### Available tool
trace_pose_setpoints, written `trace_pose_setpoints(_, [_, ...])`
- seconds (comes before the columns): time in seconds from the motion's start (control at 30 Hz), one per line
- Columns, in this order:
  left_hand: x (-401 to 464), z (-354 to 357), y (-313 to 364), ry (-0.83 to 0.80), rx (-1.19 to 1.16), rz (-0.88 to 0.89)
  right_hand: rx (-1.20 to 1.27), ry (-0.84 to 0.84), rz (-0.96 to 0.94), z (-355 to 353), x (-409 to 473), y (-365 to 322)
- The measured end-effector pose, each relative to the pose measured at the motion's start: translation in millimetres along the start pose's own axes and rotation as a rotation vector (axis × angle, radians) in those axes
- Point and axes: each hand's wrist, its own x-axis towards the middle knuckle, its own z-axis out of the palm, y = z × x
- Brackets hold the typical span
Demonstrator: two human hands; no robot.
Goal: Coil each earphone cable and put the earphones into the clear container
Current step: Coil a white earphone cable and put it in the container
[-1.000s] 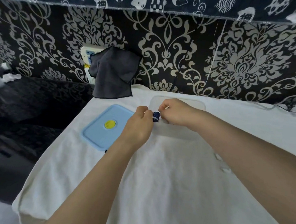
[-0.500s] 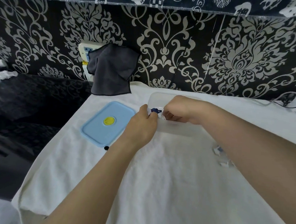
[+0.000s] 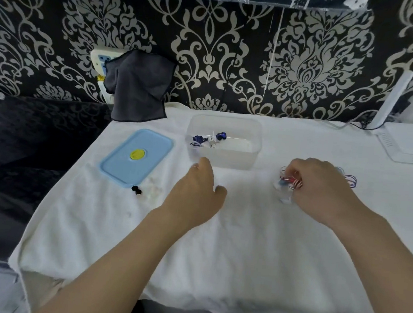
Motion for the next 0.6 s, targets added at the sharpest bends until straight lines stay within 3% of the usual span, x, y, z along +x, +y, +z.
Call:
trace_pose_setpoints(0.13, [-10.9, 5.1, 1.2, -0.131, 0.094, 0.019, -0.223, 0.045, -0.094, 4.9, -3.8, 10.2])
trace_pose_setpoints(0.23, [-18.0, 3.5, 4.4, -0.185, 0.124, 0.023, -0.221, 0.099, -0.075, 11.8, -2.1, 16.6])
trace_pose_setpoints(0.4, [-29.2, 0.7, 13.0, -0.208, 0.126, 0.029, -0.007, 0.112, -0.066, 9.0, -4.8, 20.3])
trace_pose_setpoints(0.6, [-33.5, -1.3, 22.6, -0.332, -0.069, 0.002, 0.613, 0.111, -0.011, -5.2, -16.9, 1.0])
